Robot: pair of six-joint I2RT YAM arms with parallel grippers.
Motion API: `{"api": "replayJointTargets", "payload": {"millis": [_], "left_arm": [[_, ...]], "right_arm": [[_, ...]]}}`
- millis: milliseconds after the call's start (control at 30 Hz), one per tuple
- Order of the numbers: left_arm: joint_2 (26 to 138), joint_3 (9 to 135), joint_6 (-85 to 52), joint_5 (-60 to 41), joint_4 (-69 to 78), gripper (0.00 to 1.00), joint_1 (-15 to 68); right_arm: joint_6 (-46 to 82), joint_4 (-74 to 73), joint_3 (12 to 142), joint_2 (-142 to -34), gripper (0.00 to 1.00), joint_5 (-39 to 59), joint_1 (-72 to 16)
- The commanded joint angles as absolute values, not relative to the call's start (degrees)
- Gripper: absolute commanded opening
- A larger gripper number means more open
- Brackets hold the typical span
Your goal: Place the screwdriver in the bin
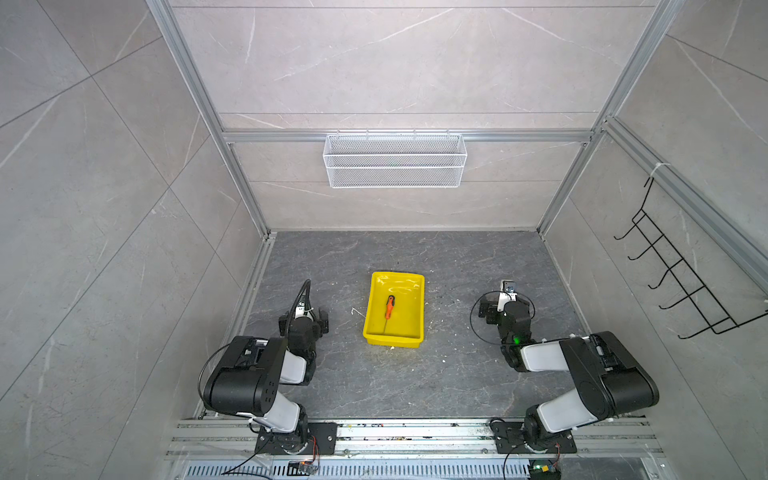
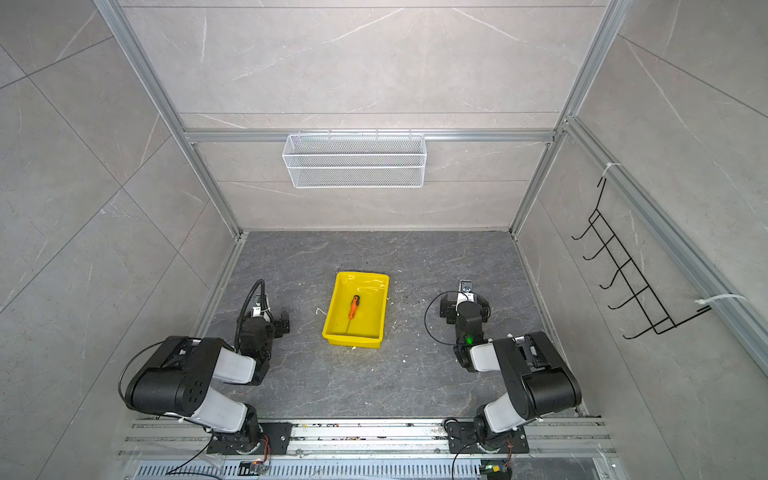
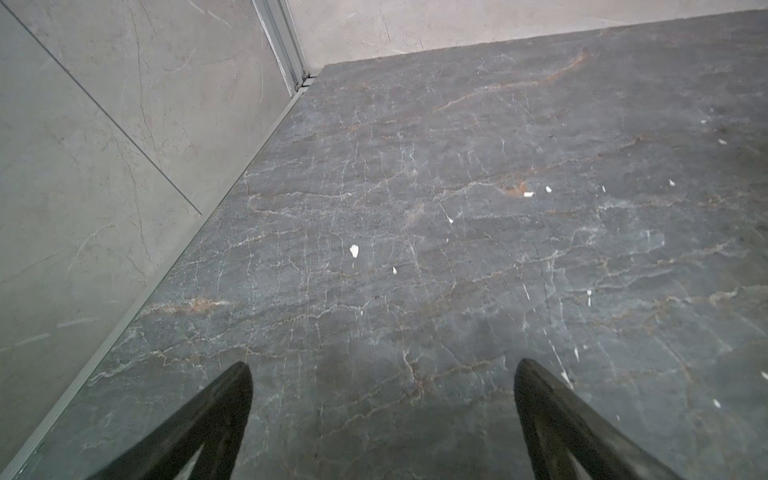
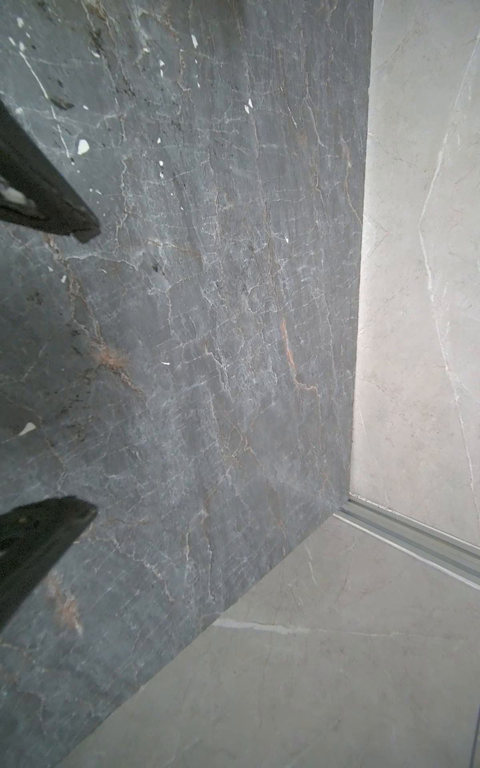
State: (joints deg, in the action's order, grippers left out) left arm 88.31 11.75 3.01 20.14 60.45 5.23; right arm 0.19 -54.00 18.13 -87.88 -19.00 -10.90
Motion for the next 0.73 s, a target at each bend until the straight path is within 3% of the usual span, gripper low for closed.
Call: {"api": "replayJointTargets", "payload": {"millis": [0,700], "left_arm": [[86.12,18.78,0.39,14.62,52.94,1.00,1.67],[86.13,19.58,-0.45,12.53,50.88,1.00,0.00]], "right_arm": [[0.00,-54.40,18.98,-87.36,0.99,-18.55,-10.73],[0.53,-52.05,19.95,-87.19,0.99,-14.72,-8.88]]}}
